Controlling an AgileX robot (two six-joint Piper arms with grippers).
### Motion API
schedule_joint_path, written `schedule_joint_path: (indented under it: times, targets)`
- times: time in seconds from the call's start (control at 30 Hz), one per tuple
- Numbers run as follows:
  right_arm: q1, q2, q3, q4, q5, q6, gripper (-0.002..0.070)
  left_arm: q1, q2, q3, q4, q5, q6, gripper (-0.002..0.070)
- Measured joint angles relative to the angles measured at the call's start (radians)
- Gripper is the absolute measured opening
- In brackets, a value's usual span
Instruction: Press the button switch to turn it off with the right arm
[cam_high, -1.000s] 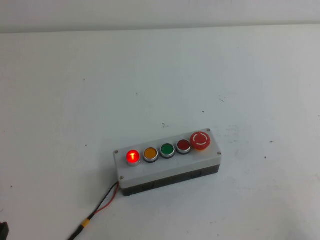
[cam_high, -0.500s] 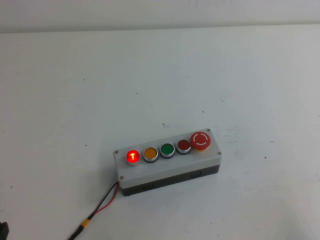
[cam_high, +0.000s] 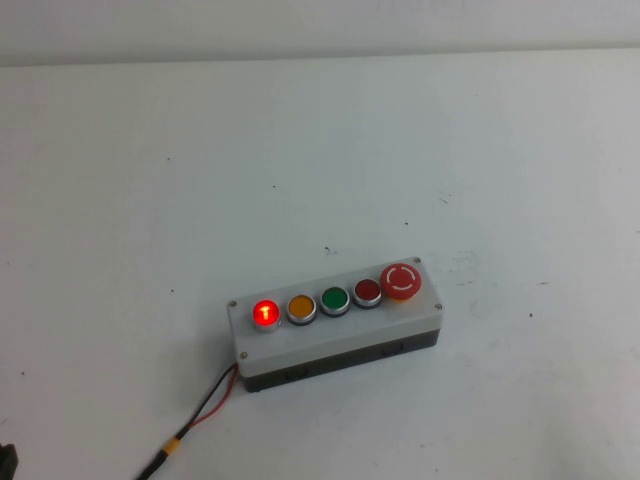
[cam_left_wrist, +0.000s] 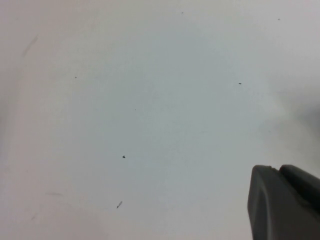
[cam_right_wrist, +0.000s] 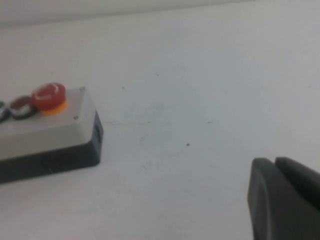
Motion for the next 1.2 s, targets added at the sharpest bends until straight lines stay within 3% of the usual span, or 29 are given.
schedule_joint_path:
  times: [0.33,0.57,0.8,1.03,1.2]
  targets:
    - [0.000,0.000,0.000,0.508,-0.183,0.000,-0.0016,0.000,0.000,0.000,0.000,0.000,0.000,-0.0002]
    - [0.000,0.000,0.000,0.636,-0.205,0.000,-0.0016,0.000,0.000,0.000,0.000,0.000,0.000,-0.0002]
    - [0.000,0.100,-0.121,0.596,0.005,0.000,-0.0016,0.000,0.000,0.000,0.000,0.000,0.000,-0.0002]
    - [0.000,0.547,-0.480,0.356,0.451,0.000,-0.0016,0.000,0.000,0.000,0.000,0.000,0.000,-0.0002]
    - [0.000,0.834,-0.683,0.189,0.609,0.000,-0.0016,0.000,0.000,0.000,0.000,0.000,0.000,-0.0002]
